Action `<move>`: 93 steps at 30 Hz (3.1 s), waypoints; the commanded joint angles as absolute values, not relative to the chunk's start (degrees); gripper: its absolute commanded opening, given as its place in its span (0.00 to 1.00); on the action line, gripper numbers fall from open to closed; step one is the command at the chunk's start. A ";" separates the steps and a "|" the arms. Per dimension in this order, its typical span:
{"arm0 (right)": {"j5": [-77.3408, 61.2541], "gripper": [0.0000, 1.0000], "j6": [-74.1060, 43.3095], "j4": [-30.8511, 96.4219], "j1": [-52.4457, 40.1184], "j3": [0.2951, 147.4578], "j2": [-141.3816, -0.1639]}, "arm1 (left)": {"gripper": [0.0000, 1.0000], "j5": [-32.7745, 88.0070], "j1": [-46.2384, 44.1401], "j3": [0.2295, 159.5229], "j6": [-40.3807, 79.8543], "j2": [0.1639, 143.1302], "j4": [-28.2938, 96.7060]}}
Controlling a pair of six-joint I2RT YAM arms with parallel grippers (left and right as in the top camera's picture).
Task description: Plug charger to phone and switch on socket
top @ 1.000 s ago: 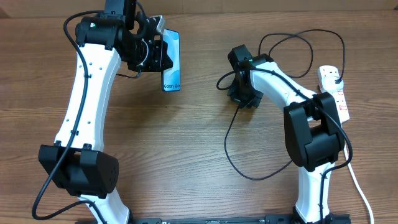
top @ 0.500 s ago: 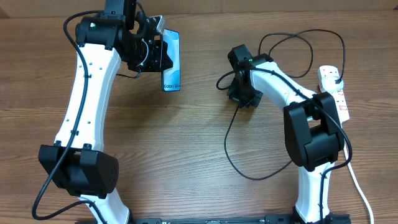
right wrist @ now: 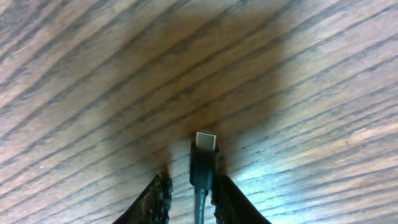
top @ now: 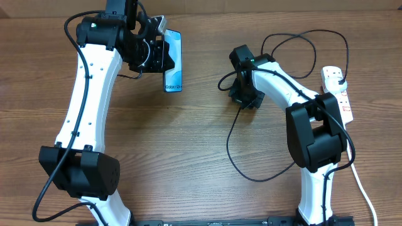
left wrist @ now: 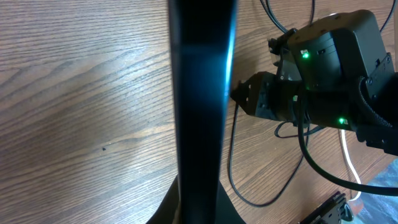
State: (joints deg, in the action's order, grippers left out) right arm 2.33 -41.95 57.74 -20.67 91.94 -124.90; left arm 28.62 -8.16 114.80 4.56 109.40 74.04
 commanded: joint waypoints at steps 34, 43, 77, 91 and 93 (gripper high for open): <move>2.07 0.04 -41.39 57.06 -20.51 91.07 -127.68 | 0.04 29.41 -8.34 115.48 5.17 109.12 73.65; -2.42 0.04 -31.09 53.74 -20.51 92.77 -119.81 | 0.04 45.91 -8.10 115.50 -2.31 109.12 68.12; -9.02 0.04 -15.16 56.34 -35.75 92.75 -84.93 | 0.04 70.63 -5.50 115.50 1.65 109.12 46.92; -7.53 0.04 -15.18 56.27 -35.79 92.75 -84.97 | 0.04 71.66 -7.99 115.50 -0.23 109.12 52.14; -7.55 0.04 -15.22 56.38 -35.79 92.71 -84.97 | 0.04 72.97 -7.97 115.50 -0.23 109.12 52.16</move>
